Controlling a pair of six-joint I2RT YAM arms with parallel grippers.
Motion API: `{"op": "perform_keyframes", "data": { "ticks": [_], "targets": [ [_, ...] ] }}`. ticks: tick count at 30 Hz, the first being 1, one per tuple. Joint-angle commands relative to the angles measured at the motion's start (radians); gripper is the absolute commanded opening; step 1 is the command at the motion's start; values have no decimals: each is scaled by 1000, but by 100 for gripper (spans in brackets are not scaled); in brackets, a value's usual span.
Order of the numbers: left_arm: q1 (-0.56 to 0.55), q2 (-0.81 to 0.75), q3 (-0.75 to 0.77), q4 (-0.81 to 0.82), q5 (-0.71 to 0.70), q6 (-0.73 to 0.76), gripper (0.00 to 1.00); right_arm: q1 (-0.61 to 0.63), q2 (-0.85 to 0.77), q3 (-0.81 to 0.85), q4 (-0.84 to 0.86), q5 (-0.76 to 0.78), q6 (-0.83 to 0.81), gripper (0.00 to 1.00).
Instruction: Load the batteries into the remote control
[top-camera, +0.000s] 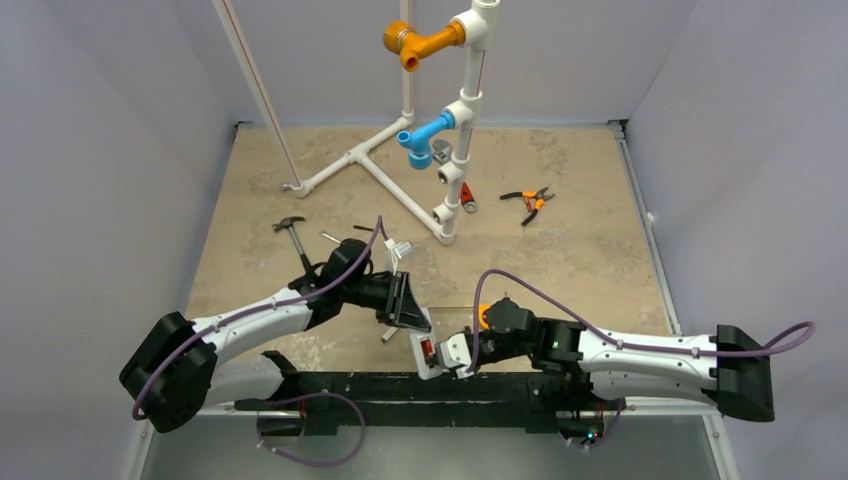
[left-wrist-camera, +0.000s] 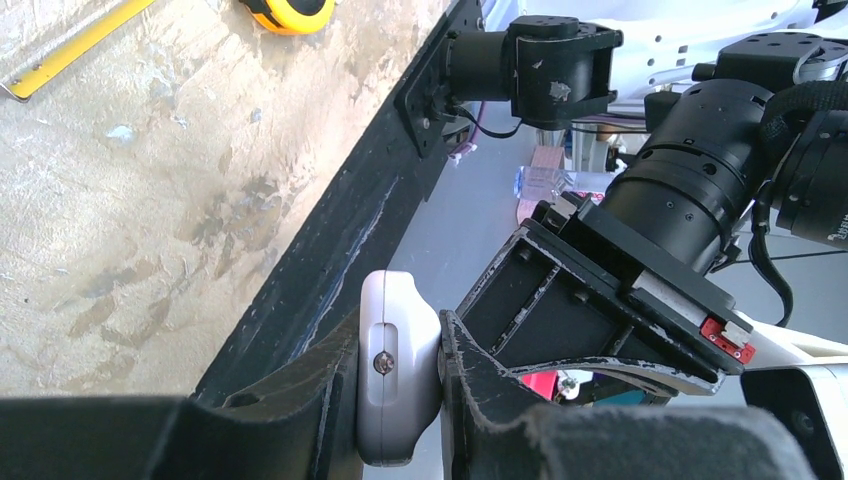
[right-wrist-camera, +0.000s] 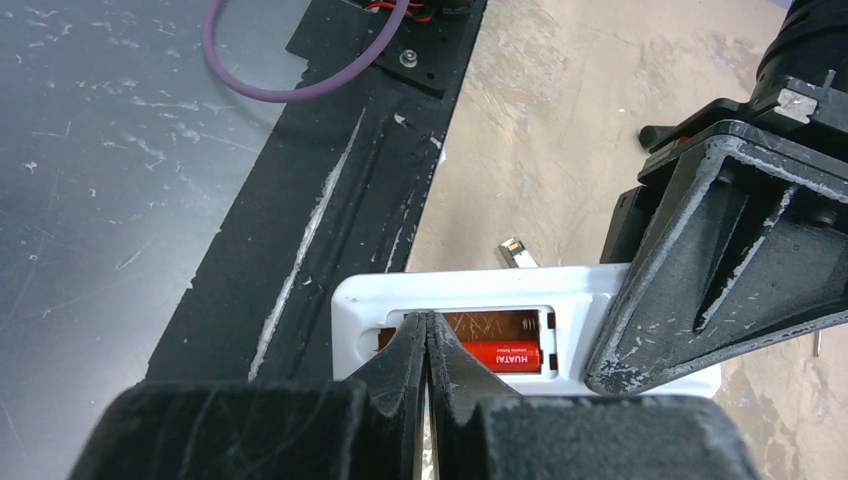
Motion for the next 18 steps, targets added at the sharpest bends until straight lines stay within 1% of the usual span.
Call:
{"op": "perform_keyframes", "data": {
  "ticks": [1,4,9,12,15,18],
  "targets": [
    [0,-25,57,43,58,-10,0,-1,1,7,-74,33,-1,0],
    [0,-20,67,0,32,24,0,-1,-33,5,-58,48,7,1],
    [0,-15,65,-27,-5,81,0,0,-116,-5,-8,58,43,13],
    [9,3,60,-14,-9,106,0,-2,-168,-16,68,68,98,21],
    [15,2,53,3,-26,129,0,-2,-222,-46,180,164,192,28],
    [15,-19,63,-43,-109,184,0,-2,-259,-64,204,302,261,37]
  ]
}}
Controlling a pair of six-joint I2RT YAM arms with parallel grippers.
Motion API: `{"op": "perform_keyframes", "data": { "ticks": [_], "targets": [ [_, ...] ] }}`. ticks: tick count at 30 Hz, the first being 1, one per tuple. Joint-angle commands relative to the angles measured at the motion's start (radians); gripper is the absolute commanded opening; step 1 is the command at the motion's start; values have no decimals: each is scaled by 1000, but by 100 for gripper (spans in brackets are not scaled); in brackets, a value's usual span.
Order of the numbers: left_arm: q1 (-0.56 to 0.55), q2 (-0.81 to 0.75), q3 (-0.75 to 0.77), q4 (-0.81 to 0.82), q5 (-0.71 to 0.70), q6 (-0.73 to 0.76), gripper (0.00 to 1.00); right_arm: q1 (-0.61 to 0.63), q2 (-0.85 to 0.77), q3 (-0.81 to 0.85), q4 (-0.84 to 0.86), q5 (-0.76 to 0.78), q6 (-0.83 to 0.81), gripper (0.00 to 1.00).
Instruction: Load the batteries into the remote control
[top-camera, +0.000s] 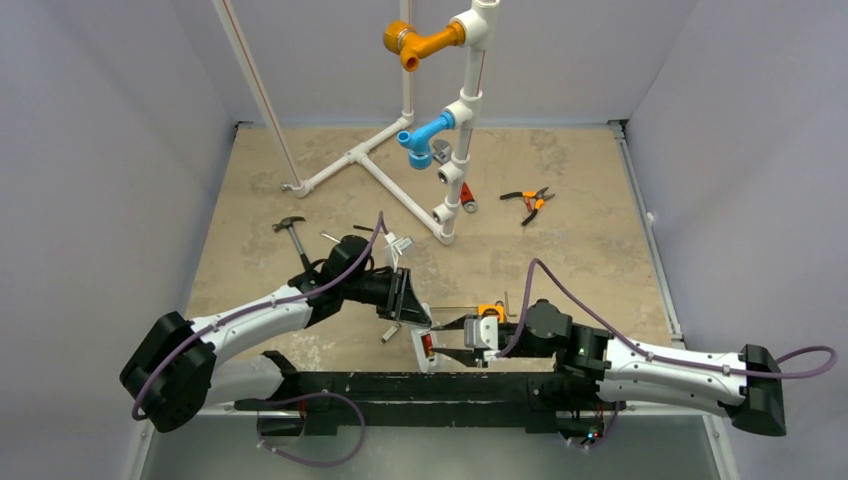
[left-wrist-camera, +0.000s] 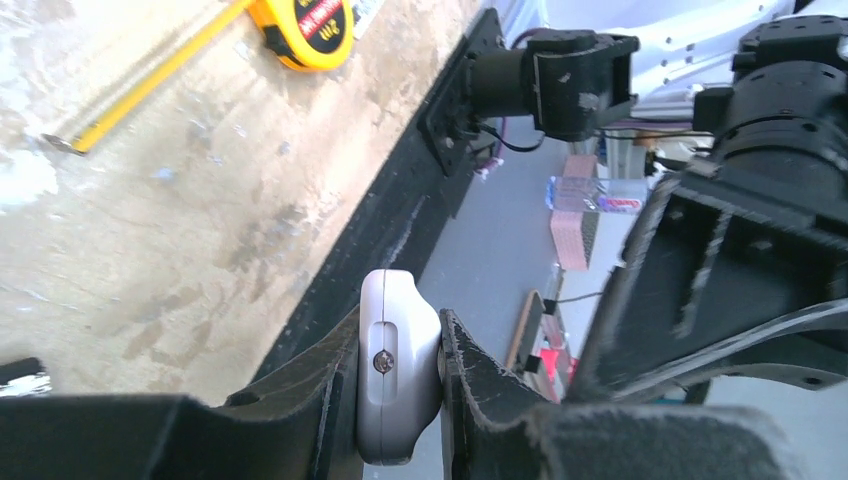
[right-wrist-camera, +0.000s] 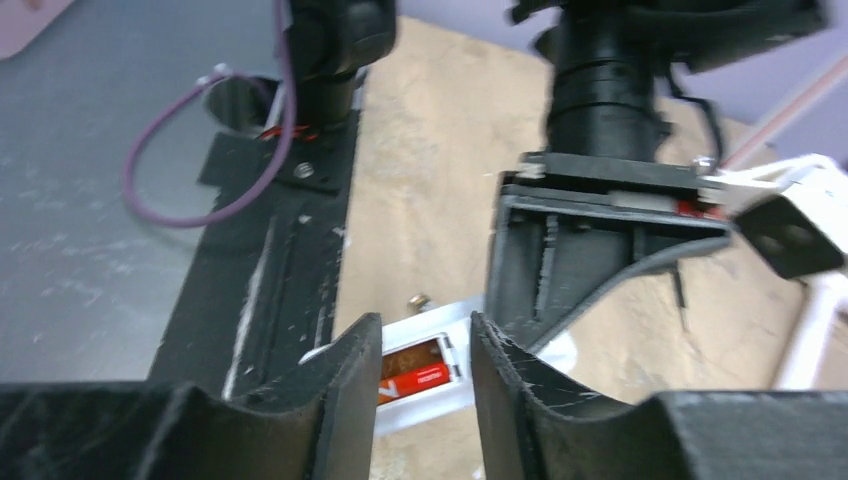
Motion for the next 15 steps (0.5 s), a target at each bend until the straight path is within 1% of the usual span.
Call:
{"op": "perform_keyframes", "data": {
  "ticks": [1,6,8,11,12,15],
  "targets": [
    [7,-37,35,-27,-111,101,0,-1,-51,-25,115,228,151,40],
    [7,-72,52,-10,-222,128,0,-1,-20,6,35,382,304,48],
    [7,-88,54,7,-246,124,0,-1,1,19,6,403,376,53],
    [7,-116,57,12,-283,125,0,-1,14,-7,40,394,412,58],
    [7,-127,58,8,-293,127,0,-1,15,-27,62,402,425,61],
    [7,-162,58,4,-310,136,0,0,17,-57,116,446,457,66]
  ]
}}
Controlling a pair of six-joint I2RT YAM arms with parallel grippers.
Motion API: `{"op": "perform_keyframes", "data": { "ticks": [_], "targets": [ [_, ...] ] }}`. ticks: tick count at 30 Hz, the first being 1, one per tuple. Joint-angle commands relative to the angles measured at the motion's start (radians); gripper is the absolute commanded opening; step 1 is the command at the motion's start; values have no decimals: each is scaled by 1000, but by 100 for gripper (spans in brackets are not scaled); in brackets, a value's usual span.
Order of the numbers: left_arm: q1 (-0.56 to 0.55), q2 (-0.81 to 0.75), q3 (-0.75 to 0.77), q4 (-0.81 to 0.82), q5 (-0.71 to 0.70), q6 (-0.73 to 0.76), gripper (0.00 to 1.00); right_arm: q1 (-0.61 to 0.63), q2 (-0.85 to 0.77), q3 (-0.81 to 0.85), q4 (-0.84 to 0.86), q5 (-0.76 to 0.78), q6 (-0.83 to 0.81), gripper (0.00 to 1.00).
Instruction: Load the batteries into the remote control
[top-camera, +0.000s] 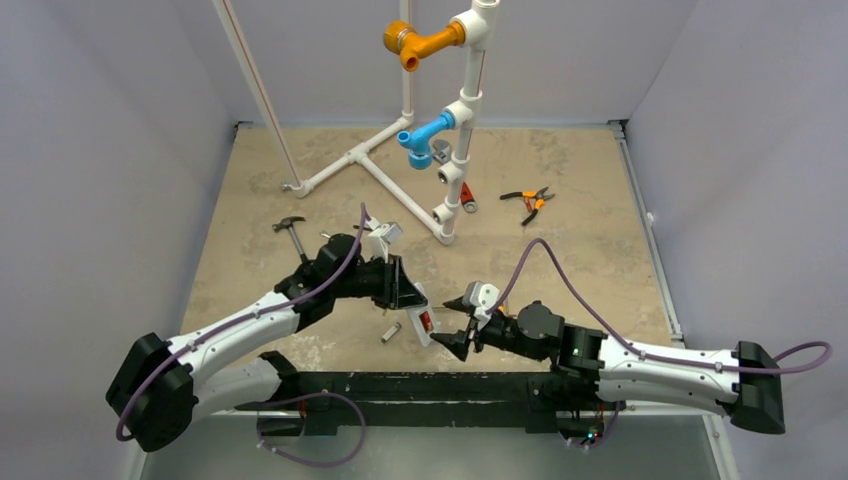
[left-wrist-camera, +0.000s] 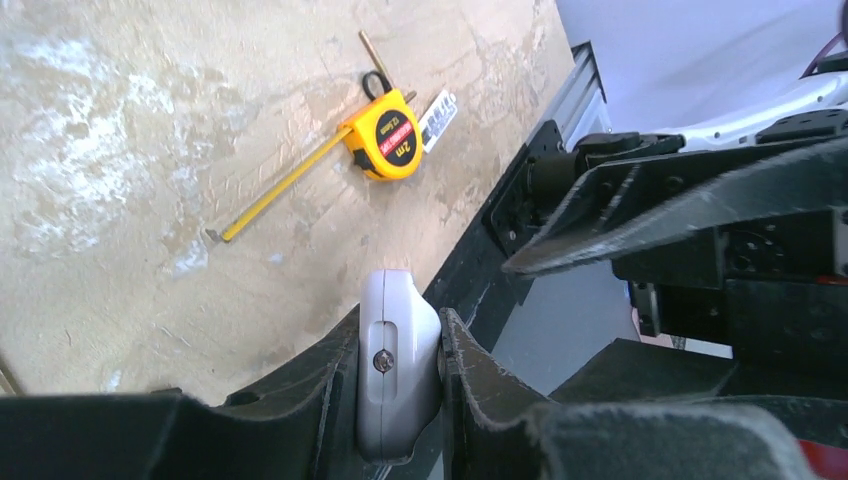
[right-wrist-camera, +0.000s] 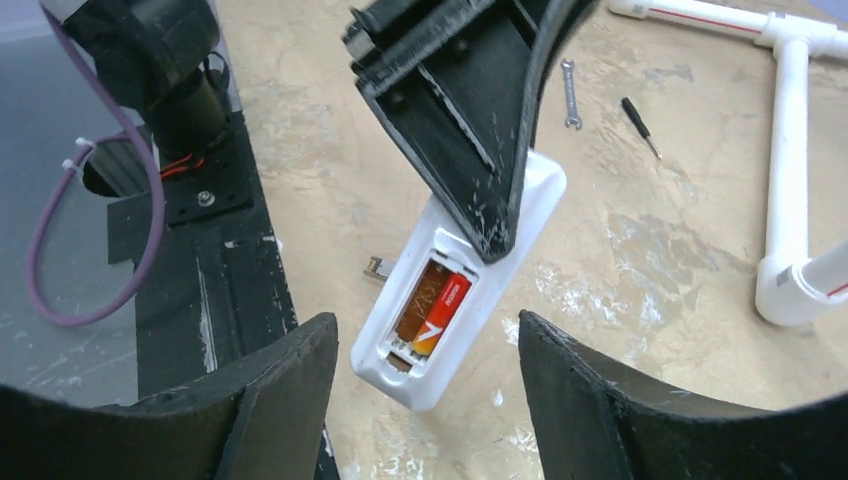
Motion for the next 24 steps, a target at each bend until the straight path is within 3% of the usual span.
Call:
{"op": "perform_keyframes", "data": {
  "ticks": [1,9,24],
  "targets": [
    [4,-65,43,41,-51,38,0,0,0,-32,98,97,100,66],
    [5,-104,31,49,-13,49,0,-2,10,-54,172,168,118,63],
    [3,-100,19,63,28,59,0,-44,99,-4,208,74,175,58]
  ]
}}
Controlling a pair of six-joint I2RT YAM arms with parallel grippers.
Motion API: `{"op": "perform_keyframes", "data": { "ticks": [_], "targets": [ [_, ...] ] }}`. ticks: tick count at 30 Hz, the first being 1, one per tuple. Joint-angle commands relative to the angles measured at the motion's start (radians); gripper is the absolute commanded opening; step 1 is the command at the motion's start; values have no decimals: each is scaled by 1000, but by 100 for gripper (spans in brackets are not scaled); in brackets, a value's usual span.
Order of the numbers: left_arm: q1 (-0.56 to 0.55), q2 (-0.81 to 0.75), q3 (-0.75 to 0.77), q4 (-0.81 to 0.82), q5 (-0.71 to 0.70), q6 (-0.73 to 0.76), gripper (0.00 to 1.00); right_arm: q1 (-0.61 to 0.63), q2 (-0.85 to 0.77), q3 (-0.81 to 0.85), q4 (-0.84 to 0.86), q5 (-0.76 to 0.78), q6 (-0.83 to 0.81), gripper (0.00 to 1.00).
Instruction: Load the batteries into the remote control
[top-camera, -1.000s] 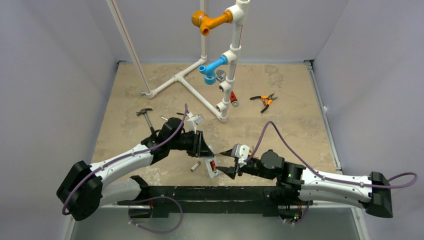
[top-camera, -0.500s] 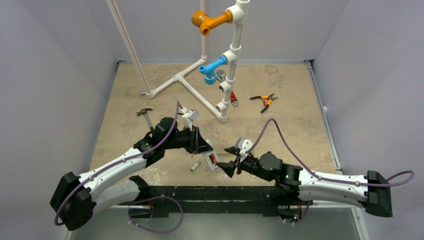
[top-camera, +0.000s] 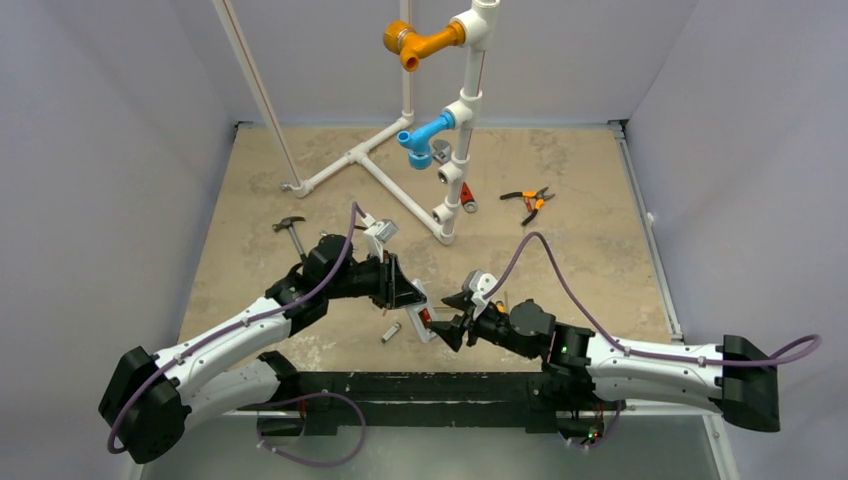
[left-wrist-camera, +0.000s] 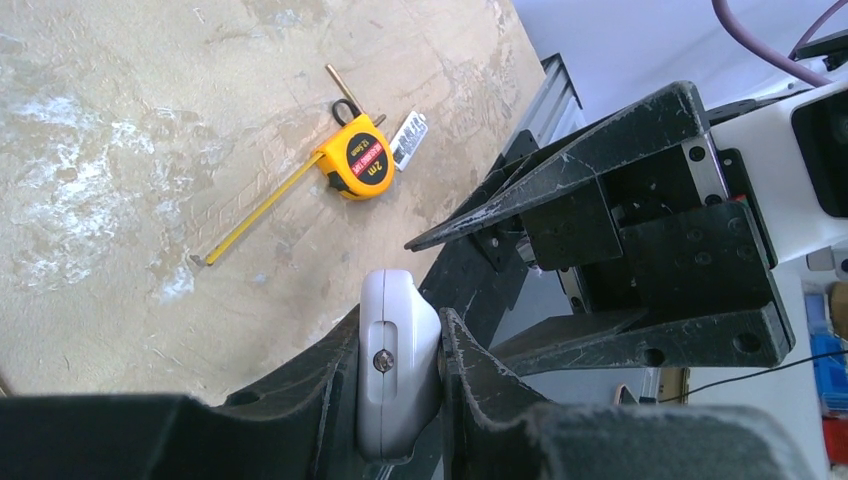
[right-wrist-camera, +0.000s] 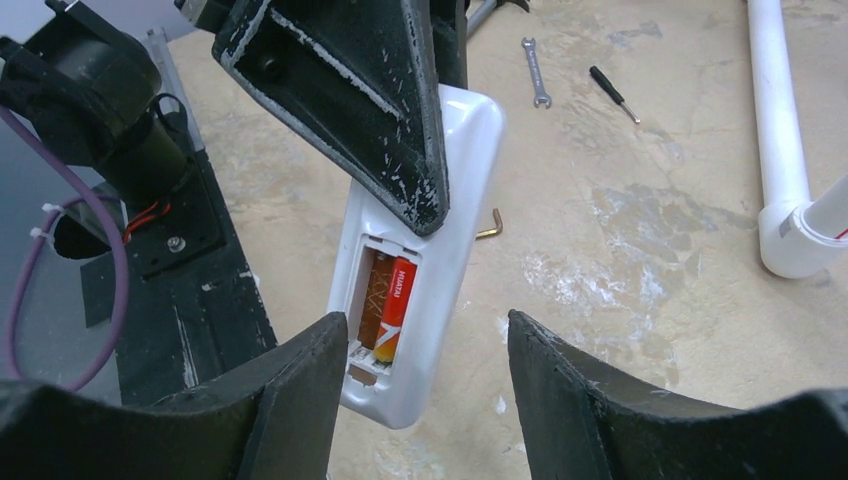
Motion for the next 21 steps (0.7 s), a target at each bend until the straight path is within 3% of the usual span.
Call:
{"op": "perform_keyframes", "data": {
  "ticks": [1,21],
  "targets": [
    [3,-9,17,59,37,27,0,-23,-5,36,71,-15,37,57],
    [3,-14,24,27,36,36,0,-104,76,66,123,-151,68,51]
  ]
}}
